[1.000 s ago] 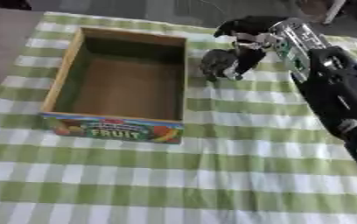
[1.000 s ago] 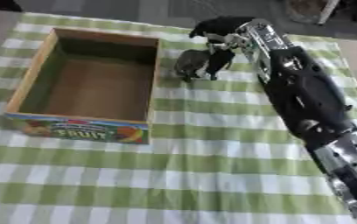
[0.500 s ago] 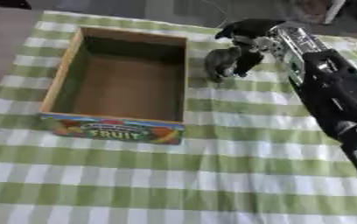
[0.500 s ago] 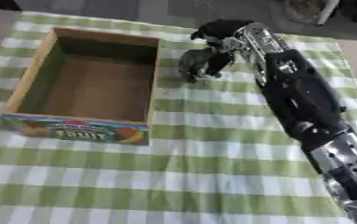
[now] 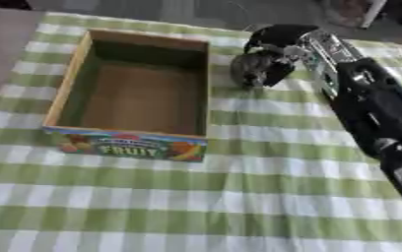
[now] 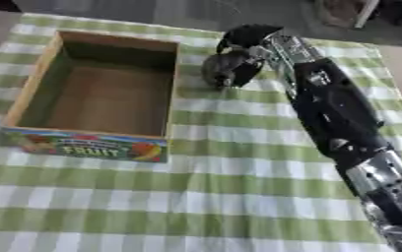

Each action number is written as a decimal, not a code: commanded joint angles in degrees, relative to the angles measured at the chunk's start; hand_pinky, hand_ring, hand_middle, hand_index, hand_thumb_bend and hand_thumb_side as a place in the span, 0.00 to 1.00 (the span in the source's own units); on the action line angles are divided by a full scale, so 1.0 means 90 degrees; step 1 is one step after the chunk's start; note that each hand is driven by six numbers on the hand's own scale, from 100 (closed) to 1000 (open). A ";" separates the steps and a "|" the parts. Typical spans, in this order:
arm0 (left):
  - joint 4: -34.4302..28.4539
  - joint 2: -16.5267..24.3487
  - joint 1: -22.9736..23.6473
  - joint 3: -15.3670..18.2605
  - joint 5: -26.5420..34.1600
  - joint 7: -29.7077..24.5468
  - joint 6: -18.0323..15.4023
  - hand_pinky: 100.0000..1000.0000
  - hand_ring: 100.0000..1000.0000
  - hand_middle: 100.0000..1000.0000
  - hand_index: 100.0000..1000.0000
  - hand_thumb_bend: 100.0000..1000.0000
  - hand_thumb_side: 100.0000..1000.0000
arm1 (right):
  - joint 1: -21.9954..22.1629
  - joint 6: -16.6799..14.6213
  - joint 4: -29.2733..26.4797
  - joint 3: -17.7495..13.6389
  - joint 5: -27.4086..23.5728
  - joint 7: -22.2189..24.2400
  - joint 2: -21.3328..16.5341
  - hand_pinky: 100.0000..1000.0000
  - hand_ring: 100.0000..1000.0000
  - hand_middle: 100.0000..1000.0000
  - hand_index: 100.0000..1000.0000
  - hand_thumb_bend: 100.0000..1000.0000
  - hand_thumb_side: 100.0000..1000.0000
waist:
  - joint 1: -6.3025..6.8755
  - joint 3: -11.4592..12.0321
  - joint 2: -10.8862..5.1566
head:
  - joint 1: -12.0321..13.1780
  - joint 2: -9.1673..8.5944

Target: Pick up objects on the table and place them in the box.

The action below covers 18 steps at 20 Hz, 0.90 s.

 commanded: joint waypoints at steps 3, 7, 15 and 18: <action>-0.0142 0.0054 -0.0018 0.0036 -0.0028 -0.0005 0.0020 0.23 0.26 0.61 0.33 0.00 0.77 | -0.0199 -0.0073 -0.0158 0.0004 -0.0276 0.0053 -0.0099 0.95 0.94 0.75 0.81 0.07 0.41 | 0.0038 -0.0015 -0.0181 | 0.0017 0.0023; -0.0142 0.0055 -0.0027 0.0033 -0.0028 -0.0009 0.0035 0.23 0.26 0.61 0.33 0.00 0.77 | -0.0201 -0.0038 -0.0204 0.0026 -0.0347 0.0032 -0.0095 0.95 0.93 0.73 0.79 0.05 0.35 | 0.0028 -0.0011 -0.0202 | 0.0016 -0.0014; -0.0142 0.0049 -0.0021 0.0041 -0.0028 -0.0003 0.0051 0.23 0.27 0.61 0.33 0.00 0.77 | -0.0182 -0.0007 -0.0217 0.0025 -0.0396 -0.0102 -0.0096 0.93 0.90 0.65 0.73 0.00 0.24 | 0.0036 -0.0006 -0.0221 | 0.0015 -0.0013; -0.0142 0.0050 -0.0023 0.0038 -0.0024 0.0001 0.0065 0.23 0.27 0.61 0.33 0.00 0.76 | -0.0194 0.0038 -0.0258 0.0021 -0.0481 -0.0202 -0.0085 0.93 0.89 0.62 0.71 0.00 0.23 | 0.0044 -0.0022 -0.0244 | 0.0011 0.0013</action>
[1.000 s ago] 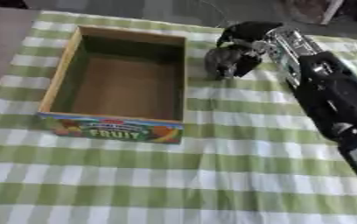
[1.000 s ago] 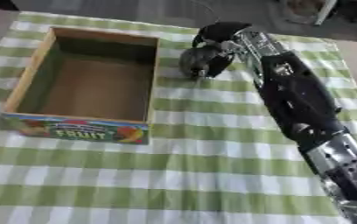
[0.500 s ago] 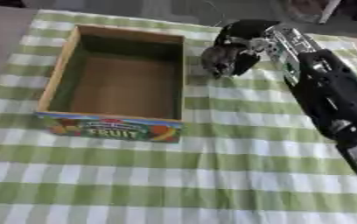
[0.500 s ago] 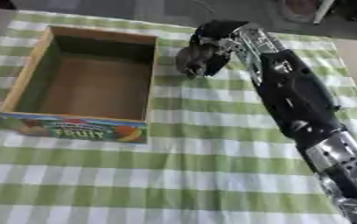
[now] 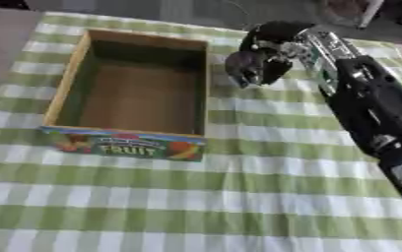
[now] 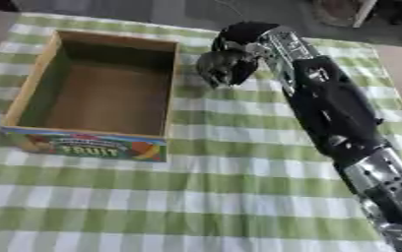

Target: Pick up objects on the table and place them in the box.

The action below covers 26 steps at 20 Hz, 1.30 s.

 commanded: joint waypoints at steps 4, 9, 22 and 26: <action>-0.0142 0.0056 -0.0016 0.0039 -0.0012 0.0010 0.0028 0.23 0.27 0.60 0.33 0.00 0.76 | -0.0170 0.0095 -0.0264 -0.0011 -0.0198 -0.0198 -0.0123 0.91 0.88 0.57 0.67 0.00 0.21 | 0.0065 -0.0020 -0.0229 | -0.0001 0.0019; -0.0142 0.0076 -0.0011 0.0034 0.0009 0.0018 0.0053 0.23 0.27 0.60 0.34 0.00 0.76 | -0.0191 0.0123 -0.0403 0.0052 -0.0342 -0.0256 -0.0132 0.91 0.87 0.55 0.66 0.00 0.21 | 0.0088 -0.0048 -0.0332 | -0.0014 0.0070; -0.0142 0.0164 -0.0022 0.0010 0.0076 0.0039 0.0094 0.24 0.28 0.60 0.35 0.00 0.75 | -0.0591 -0.0010 -0.1210 0.0392 -0.1039 0.0028 0.0117 0.91 0.87 0.55 0.66 0.00 0.22 | 0.0120 -0.0050 -0.0623 | -0.0123 0.0216; -0.0142 0.0165 -0.0041 -0.0001 0.0094 0.0030 0.0097 0.24 0.28 0.60 0.35 0.00 0.75 | -0.0709 -0.0024 -0.1453 0.0546 -0.1223 0.0165 0.0339 0.91 0.87 0.54 0.66 0.00 0.23 | 0.0110 0.0007 -0.0632 | -0.0142 0.0222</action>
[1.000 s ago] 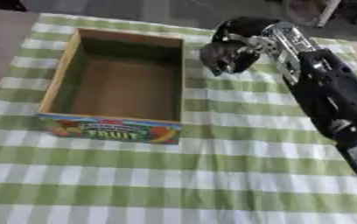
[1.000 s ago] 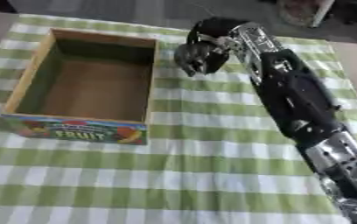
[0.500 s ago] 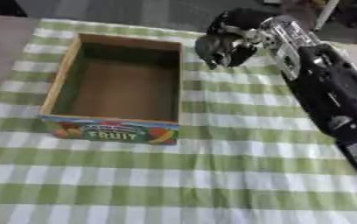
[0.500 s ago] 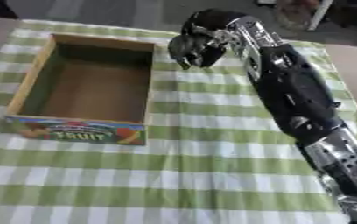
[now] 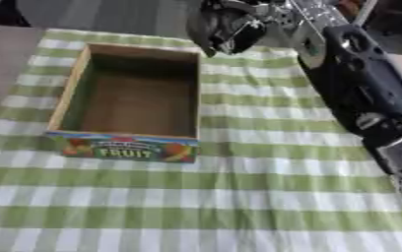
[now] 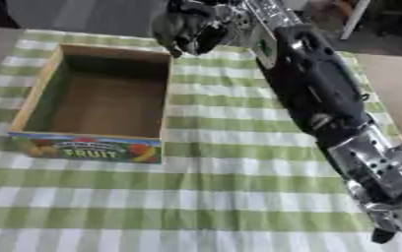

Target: Pick up objects on the table and place them in the box.

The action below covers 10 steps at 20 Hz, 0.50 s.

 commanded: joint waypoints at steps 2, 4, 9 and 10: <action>-0.0142 0.0150 -0.0056 -0.0005 0.0038 -0.0007 0.0009 0.24 0.28 0.60 0.35 0.00 0.75 | -0.0256 -0.0015 -0.0367 0.0107 -0.0217 0.0144 0.0132 0.91 0.87 0.54 0.66 0.00 0.23 | 0.0032 0.0044 -0.0148 | -0.0050 0.0009; -0.0142 0.0146 -0.0070 -0.0014 0.0048 -0.0015 0.0011 0.24 0.28 0.60 0.35 0.00 0.75 | -0.0281 -0.0003 -0.0407 0.0168 -0.0256 0.0215 0.0268 0.91 0.87 0.54 0.66 0.00 0.24 | 0.0030 0.0073 -0.0146 | -0.0077 0.0005; -0.0142 0.0129 -0.0100 -0.0043 0.0077 -0.0051 0.0009 0.24 0.28 0.60 0.35 0.00 0.75 | -0.0274 0.0046 -0.0278 0.0271 -0.0155 0.0264 0.0638 0.91 0.87 0.54 0.66 0.00 0.26 | 0.0036 0.0168 -0.0122 | -0.0200 -0.0009; -0.0142 0.0123 -0.0102 -0.0050 0.0083 -0.0059 0.0005 0.24 0.28 0.60 0.35 0.00 0.75 | -0.0256 0.0066 -0.0212 0.0268 -0.0117 0.0248 0.0710 0.91 0.87 0.54 0.66 0.00 0.27 | 0.0043 0.0189 -0.0112 | -0.0232 -0.0007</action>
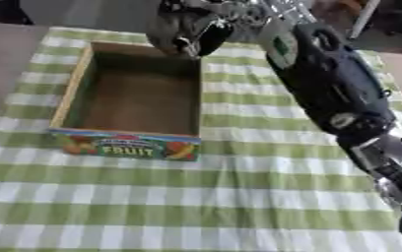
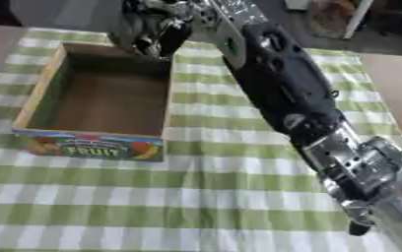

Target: Pick up objects on the table and place them in the box.

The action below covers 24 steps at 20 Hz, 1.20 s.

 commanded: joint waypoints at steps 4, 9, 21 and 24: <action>-0.0142 0.0100 -0.0064 -0.0062 0.0049 -0.0065 -0.0043 0.24 0.28 0.60 0.35 0.00 0.75 | -0.0065 0.0129 0.0338 -0.0080 0.0263 -0.0180 0.0332 0.90 0.87 0.54 0.66 0.00 0.30 | 0.0067 0.0114 -0.0049 | -0.0175 -0.0013; -0.0142 0.0054 -0.0077 -0.0079 0.0063 -0.0112 -0.0046 0.24 0.27 0.60 0.35 0.00 0.76 | 0.0039 0.0049 0.0582 -0.0014 0.0535 -0.0361 0.0539 0.90 0.88 0.56 0.68 0.00 0.33 | 0.0066 0.0203 0.0046 | -0.0214 -0.0041; -0.0142 0.0018 -0.0082 -0.0075 0.0073 -0.0145 -0.0028 0.24 0.27 0.60 0.34 0.00 0.76 | 0.0189 -0.0461 0.0740 0.0161 0.0821 0.0016 0.0821 0.94 0.94 0.78 0.88 0.18 0.47 | 0.0042 0.0231 0.0089 | -0.0226 0.0009; -0.0142 0.0018 -0.0080 -0.0076 0.0073 -0.0150 -0.0021 0.24 0.27 0.60 0.34 0.00 0.76 | 0.0207 -0.0506 0.0776 0.0140 0.0946 0.0026 0.0830 0.97 0.97 0.85 0.97 0.33 0.57 | 0.0046 0.0220 0.0082 | -0.0209 0.0018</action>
